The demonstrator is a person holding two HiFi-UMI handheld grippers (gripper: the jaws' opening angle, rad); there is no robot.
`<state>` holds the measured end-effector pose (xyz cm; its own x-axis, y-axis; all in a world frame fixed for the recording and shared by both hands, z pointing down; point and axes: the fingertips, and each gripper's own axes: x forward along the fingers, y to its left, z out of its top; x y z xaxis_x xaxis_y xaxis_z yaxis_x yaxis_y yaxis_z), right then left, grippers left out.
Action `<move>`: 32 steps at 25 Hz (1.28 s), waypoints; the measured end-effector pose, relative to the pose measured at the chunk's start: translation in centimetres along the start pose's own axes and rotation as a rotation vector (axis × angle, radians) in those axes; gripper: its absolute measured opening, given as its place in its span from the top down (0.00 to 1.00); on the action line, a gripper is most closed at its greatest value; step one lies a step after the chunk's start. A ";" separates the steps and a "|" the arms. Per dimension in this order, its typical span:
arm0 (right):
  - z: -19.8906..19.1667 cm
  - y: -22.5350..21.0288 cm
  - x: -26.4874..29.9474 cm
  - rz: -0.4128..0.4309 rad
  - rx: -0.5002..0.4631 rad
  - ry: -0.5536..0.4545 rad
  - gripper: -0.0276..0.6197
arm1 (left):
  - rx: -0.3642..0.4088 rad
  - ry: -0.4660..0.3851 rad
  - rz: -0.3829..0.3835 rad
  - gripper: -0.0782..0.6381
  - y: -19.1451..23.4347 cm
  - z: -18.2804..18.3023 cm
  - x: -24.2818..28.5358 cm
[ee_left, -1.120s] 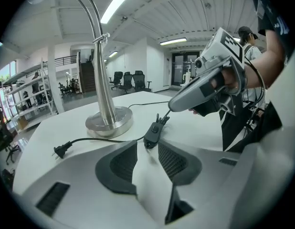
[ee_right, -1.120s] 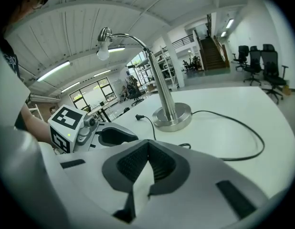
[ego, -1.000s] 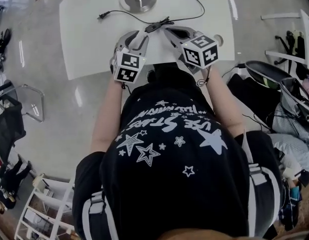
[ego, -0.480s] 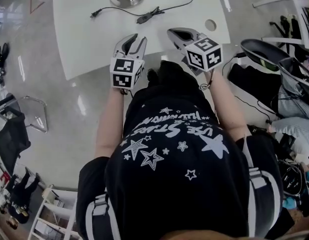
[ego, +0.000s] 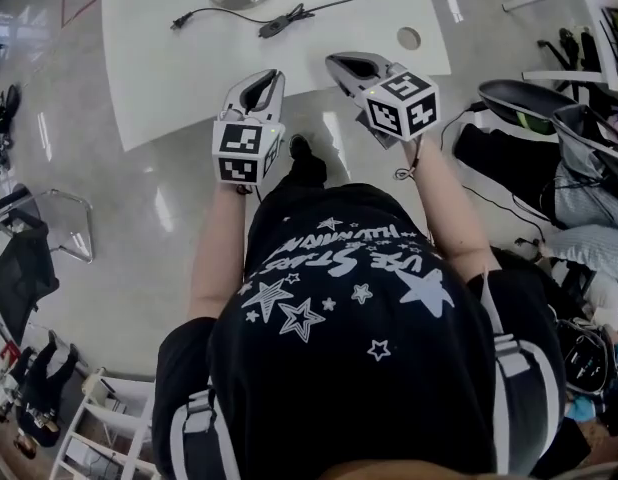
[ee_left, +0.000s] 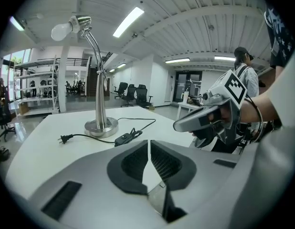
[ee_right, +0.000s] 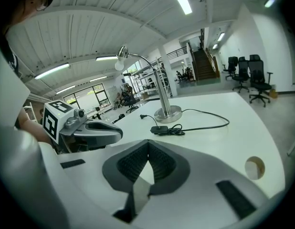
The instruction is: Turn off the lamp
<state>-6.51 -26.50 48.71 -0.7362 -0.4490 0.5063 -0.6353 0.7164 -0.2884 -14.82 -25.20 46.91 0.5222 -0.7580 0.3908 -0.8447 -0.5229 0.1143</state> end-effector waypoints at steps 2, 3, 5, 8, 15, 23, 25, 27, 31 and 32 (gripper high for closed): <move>-0.6 0.3 -1.3 0.006 -0.002 -0.011 0.95 | 0.004 -0.007 0.015 0.87 -1.2 0.1 -0.4; -1.0 0.5 -2.0 0.008 -0.003 -0.017 0.95 | 0.006 -0.011 0.020 0.88 -1.9 0.1 -0.6; -1.8 0.8 -3.7 0.008 -0.005 -0.027 0.95 | 0.011 -0.019 0.027 0.88 -3.6 0.1 -1.1; -3.1 1.7 -6.3 0.014 -0.013 -0.050 0.95 | 0.012 -0.033 0.043 0.88 -6.2 -0.1 -2.2; -6.2 4.6 -12.1 0.026 -0.071 -0.080 0.95 | -0.012 -0.083 0.092 0.88 -11.8 -0.5 -5.8; -9.3 7.9 -19.4 0.022 -0.147 -0.124 0.95 | -0.035 -0.146 0.146 0.88 -18.6 -0.7 -10.8; -9.9 8.5 -20.8 0.019 -0.157 -0.134 0.95 | -0.042 -0.160 0.153 0.88 -19.8 -0.9 -11.8; -10.6 8.8 -22.2 0.013 -0.162 -0.141 0.95 | -0.046 -0.170 0.158 0.88 -21.3 -1.1 -12.6; -12.0 9.1 -24.5 0.000 -0.163 -0.152 0.95 | -0.055 -0.186 0.164 0.88 -23.5 -1.5 -13.7; -12.3 9.1 -24.9 -0.001 -0.163 -0.153 0.95 | -0.056 -0.187 0.166 0.88 -23.9 -1.6 -13.9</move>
<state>8.92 -2.17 43.45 -0.7702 -0.5171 0.3735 -0.5993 0.7871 -0.1461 -2.09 -1.52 40.22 0.3837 -0.8934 0.2335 -0.9233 -0.3666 0.1146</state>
